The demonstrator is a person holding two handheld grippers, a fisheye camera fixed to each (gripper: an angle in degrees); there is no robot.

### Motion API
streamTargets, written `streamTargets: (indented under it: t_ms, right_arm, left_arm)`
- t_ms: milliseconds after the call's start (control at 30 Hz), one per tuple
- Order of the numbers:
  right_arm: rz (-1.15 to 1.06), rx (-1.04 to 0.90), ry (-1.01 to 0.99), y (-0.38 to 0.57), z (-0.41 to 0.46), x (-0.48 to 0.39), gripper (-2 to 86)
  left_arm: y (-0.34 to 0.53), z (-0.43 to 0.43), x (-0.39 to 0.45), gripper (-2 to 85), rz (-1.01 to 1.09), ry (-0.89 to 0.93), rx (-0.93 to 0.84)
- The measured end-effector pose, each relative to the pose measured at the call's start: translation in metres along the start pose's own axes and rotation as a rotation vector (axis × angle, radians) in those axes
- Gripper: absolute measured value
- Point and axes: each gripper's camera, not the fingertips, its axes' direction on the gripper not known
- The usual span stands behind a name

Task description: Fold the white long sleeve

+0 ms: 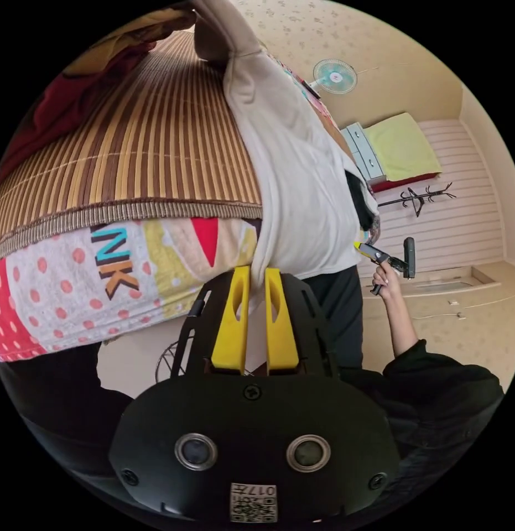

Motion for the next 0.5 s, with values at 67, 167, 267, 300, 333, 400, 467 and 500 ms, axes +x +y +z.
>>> streamTargets:
  t_ms: [67, 167, 267, 300, 333, 400, 467, 500]
  right_arm:
    - [-0.024, -0.015, -0.100, 0.008, -0.020, 0.000, 4.4]
    - [-0.108, 0.023, -0.221, 0.030, -0.067, 0.001, 3.4]
    - [-0.240, 0.059, -0.290, 0.063, -0.117, -0.009, 3.0]
    - [-0.254, 0.055, -0.292, 0.069, -0.125, -0.011, 2.9]
    - [-0.280, 0.033, -0.289, 0.081, -0.135, -0.014, 2.8]
    - [-0.312, 0.001, -0.281, 0.098, -0.143, -0.017, 2.6]
    - [-0.333, -0.046, -0.293, 0.116, -0.137, -0.013, 2.5]
    - [-0.328, -0.063, -0.295, 0.119, -0.132, -0.011, 2.4]
  left_arm:
    - [0.007, -0.022, -0.004, 2.7, 0.030, 0.067, -0.020]
    - [0.028, -0.083, -0.001, 1.6, 0.122, 0.228, -0.017]
    - [0.055, -0.152, 0.013, 1.5, 0.210, 0.299, -0.012]
    - [0.064, -0.172, 0.019, 1.7, 0.225, 0.276, -0.042]
    - [0.075, -0.190, 0.024, 2.1, 0.232, 0.252, -0.052]
    - [0.091, -0.207, 0.022, 2.7, 0.211, 0.245, -0.060]
    - [0.105, -0.211, 0.010, 3.3, 0.146, 0.256, -0.067]
    - [0.115, -0.210, -0.002, 4.1, 0.095, 0.257, -0.066]
